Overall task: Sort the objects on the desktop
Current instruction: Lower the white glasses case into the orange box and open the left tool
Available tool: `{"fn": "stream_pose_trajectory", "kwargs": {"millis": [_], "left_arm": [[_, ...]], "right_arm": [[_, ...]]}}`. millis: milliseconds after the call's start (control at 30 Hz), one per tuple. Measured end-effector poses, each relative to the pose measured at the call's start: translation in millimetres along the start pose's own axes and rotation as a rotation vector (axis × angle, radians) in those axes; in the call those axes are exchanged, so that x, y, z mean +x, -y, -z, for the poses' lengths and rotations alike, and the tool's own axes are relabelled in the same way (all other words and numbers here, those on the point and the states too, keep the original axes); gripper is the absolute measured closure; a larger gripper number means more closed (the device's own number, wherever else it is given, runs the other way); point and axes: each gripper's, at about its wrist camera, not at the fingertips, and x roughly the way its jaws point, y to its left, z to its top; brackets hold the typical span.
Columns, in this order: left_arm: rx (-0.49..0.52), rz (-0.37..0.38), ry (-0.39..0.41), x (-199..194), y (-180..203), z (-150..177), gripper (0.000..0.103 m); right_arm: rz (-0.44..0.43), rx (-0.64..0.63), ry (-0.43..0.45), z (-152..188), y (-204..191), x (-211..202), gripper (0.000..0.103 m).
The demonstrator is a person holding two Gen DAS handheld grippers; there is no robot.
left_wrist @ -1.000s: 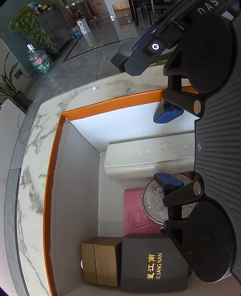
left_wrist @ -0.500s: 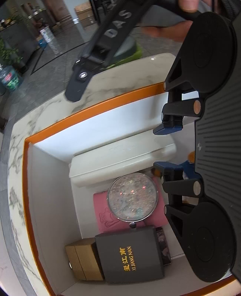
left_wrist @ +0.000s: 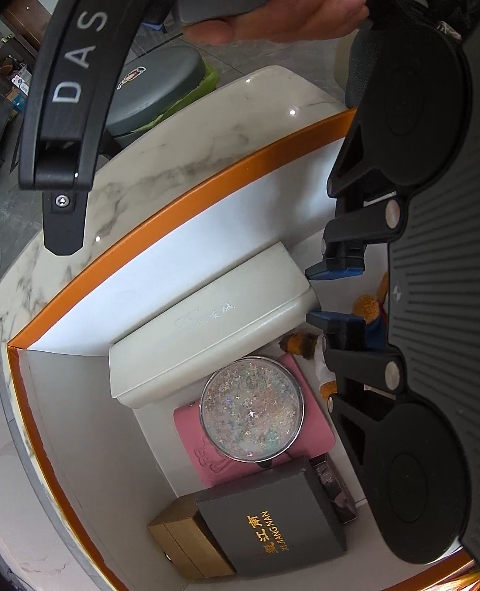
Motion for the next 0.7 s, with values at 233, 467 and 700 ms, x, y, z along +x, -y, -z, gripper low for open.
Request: {"fn": "stream_pose_trajectory", "kwargs": {"millis": [233,467,700], "left_arm": [[-0.036,-0.022,0.055,-1,-6,0,0.082],[-0.053,-0.008,0.058,0,-11,2,0.082],[-0.041,0.001,0.079,-26,-11,16,0.082]], "right_arm": [[-0.008,-0.022,-0.009,1,-4,0,0.032],[-0.016,-0.028,-0.012,2,-5,0,0.032],[-0.021,-0.051,-0.002,1,-13,-7,0.032]]}}
